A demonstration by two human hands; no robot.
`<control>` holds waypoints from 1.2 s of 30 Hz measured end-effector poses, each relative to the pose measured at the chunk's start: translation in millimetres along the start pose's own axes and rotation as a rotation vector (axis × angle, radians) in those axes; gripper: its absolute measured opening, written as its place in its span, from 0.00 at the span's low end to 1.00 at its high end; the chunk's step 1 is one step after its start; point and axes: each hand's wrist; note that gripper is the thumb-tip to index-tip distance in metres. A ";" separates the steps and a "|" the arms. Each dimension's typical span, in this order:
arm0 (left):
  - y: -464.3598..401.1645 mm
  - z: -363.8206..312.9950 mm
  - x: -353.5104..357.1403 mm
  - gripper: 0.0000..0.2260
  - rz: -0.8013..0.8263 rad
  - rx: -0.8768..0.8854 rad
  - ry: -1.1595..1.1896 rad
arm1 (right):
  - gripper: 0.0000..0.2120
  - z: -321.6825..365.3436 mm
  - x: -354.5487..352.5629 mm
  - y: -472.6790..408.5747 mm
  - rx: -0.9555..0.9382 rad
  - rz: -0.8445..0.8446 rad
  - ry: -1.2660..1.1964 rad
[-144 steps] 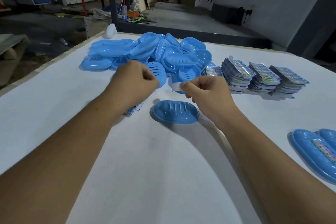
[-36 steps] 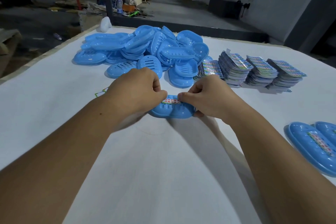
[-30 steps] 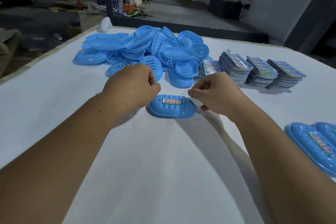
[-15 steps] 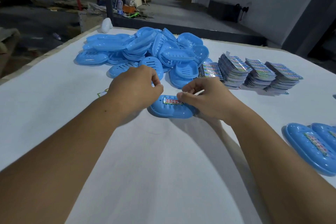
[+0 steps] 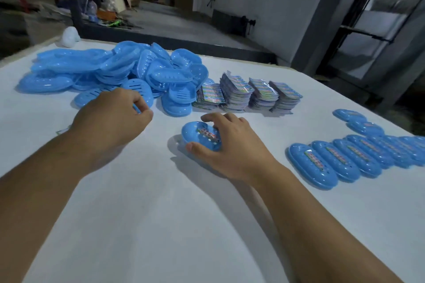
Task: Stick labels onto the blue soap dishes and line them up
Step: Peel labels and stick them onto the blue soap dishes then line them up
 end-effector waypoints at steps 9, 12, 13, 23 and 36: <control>-21.2 49.1 42.6 0.13 -0.078 0.065 0.148 | 0.32 -54.2 -27.3 66.1 0.266 -0.090 0.306; -50.8 91.2 66.3 0.14 -0.120 0.056 0.162 | 0.30 -61.2 -26.4 80.9 0.295 -0.101 0.316; -58.8 103.1 70.8 0.14 -0.125 0.052 0.177 | 0.30 -63.7 -26.0 83.7 0.301 -0.107 0.307; -60.3 119.0 74.7 0.14 -0.077 0.148 0.212 | 0.35 -98.9 -34.1 84.9 0.347 -0.171 0.259; -24.0 48.6 44.1 0.15 -0.027 0.157 0.196 | 0.33 -125.7 -45.8 69.5 0.434 -0.196 0.157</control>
Point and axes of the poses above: each hand's wrist, its own y-axis away from the middle knuckle, its own x-axis out of the palm, z = x × y, and after that the axes turned 5 degrees about y, right-handed
